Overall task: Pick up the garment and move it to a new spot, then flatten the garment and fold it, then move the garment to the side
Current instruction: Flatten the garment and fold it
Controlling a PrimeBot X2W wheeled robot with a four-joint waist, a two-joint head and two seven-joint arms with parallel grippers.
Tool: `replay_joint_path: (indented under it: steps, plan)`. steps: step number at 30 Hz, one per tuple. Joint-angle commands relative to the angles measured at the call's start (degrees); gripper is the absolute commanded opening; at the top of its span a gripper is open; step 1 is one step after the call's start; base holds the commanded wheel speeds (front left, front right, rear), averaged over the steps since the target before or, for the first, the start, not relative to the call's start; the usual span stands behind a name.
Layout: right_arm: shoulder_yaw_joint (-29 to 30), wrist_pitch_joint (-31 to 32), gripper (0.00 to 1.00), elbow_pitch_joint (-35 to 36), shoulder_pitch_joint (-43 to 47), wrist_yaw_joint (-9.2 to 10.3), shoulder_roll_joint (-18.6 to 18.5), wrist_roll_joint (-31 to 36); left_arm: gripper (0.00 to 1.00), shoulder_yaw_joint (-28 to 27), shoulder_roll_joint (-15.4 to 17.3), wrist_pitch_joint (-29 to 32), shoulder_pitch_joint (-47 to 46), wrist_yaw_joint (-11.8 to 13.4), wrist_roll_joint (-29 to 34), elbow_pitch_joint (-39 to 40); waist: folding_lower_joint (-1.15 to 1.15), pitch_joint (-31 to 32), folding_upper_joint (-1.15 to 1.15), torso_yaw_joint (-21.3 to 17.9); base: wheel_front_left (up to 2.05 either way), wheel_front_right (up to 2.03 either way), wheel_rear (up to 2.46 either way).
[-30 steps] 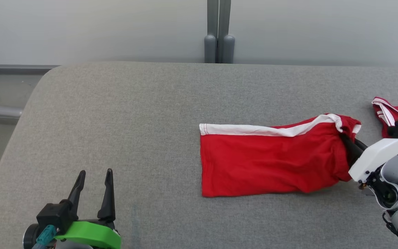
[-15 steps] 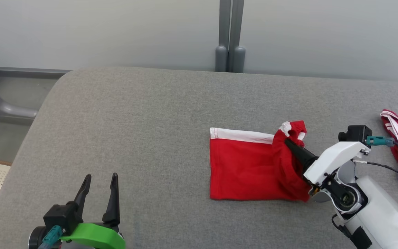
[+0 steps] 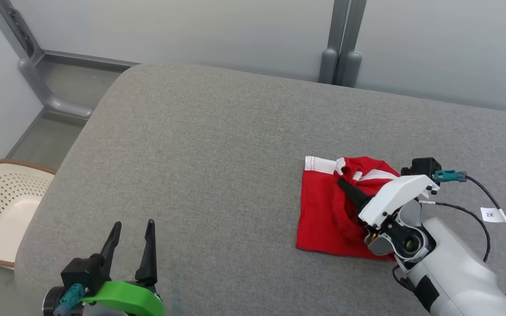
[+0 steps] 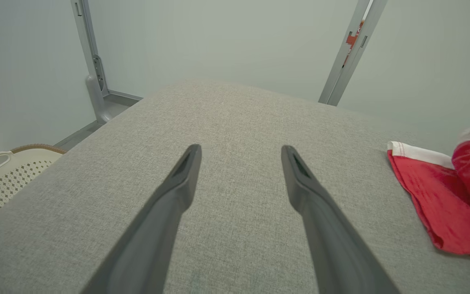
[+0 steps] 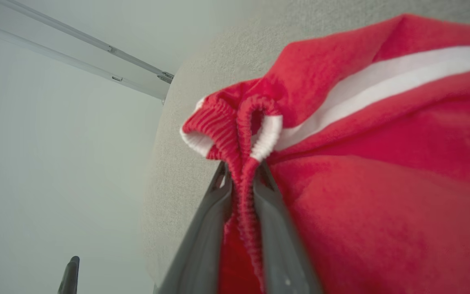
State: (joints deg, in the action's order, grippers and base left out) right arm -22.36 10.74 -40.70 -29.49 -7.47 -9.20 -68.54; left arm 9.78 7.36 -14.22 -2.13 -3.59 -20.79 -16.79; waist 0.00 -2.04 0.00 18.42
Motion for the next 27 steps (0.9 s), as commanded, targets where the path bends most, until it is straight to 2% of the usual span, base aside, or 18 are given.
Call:
replay_joint_path:
  steps: [1, 5, 6, 7, 8, 13, 17, 24, 27]
  plan:
    - [0.0, -0.3, 0.00, -0.7, -0.7, -0.05, 0.3, 0.4, 1.00, -0.1, -0.1, -0.4, -1.1, -0.1, -0.2, -0.1, 0.00, -0.8, 0.00, 0.8, 0.00, 0.00, 0.00]
    - [-0.6, -0.1, 0.00, -3.2, -1.8, -0.05, 1.4, 0.9, 1.00, -0.3, -0.1, -0.5, -1.2, 0.1, -0.4, -0.5, 0.00, -1.3, 0.00, 0.7, 0.00, 0.00, 0.00]
    - [-0.8, -0.2, 0.35, -3.7, -2.1, -0.05, 1.8, 1.0, 1.00, -0.4, -0.1, -0.6, -1.3, 0.2, -0.4, -0.6, 0.00, -1.4, 0.00, 0.5, 0.00, 0.00, 0.00]
    - [-0.9, -0.3, 0.77, -4.0, -2.3, -0.05, 2.0, 1.1, 1.00, -0.4, -0.1, -0.6, -1.3, 0.2, -0.5, -0.8, 0.00, -1.4, 0.00, 0.3, 0.00, 0.00, 0.00]
    - [-1.2, -0.6, 1.00, -4.2, -2.5, -0.05, 2.3, 1.2, 1.00, -0.5, -0.1, -0.5, -1.3, 0.3, -0.5, -0.9, 0.00, -1.4, 0.00, 0.1, 0.00, 0.00, 0.00]
    - [-2.1, -1.2, 1.00, -1.5, -1.6, -0.05, 2.4, -0.2, 1.00, -0.6, 0.0, -0.7, -1.4, 0.4, -0.6, -1.4, 0.00, -0.3, 0.00, -1.8, 0.00, 0.00, 0.00]
    - [-3.7, -2.0, 1.00, 4.3, 0.5, -0.05, 1.2, -0.8, 1.00, -0.9, 0.3, -0.8, -0.2, 0.6, -0.7, -1.5, 0.00, 1.5, 0.00, -3.9, 0.00, 0.00, 0.00]
    - [-4.8, -7.7, 1.00, 18.4, 5.0, -0.05, -5.2, 0.7, 1.00, -1.7, 0.6, -0.9, 1.8, 1.4, -1.1, -0.3, 0.00, 3.6, 0.00, -8.5, 0.00, 0.00, 0.00]
    - [-5.0, -12.1, 1.00, 23.0, 6.4, -0.04, -9.0, 3.9, 1.00, -2.0, 0.5, -1.0, 2.2, 1.7, -1.3, 0.4, 0.00, 3.7, 0.00, -10.1, 0.00, 0.00, 0.00]
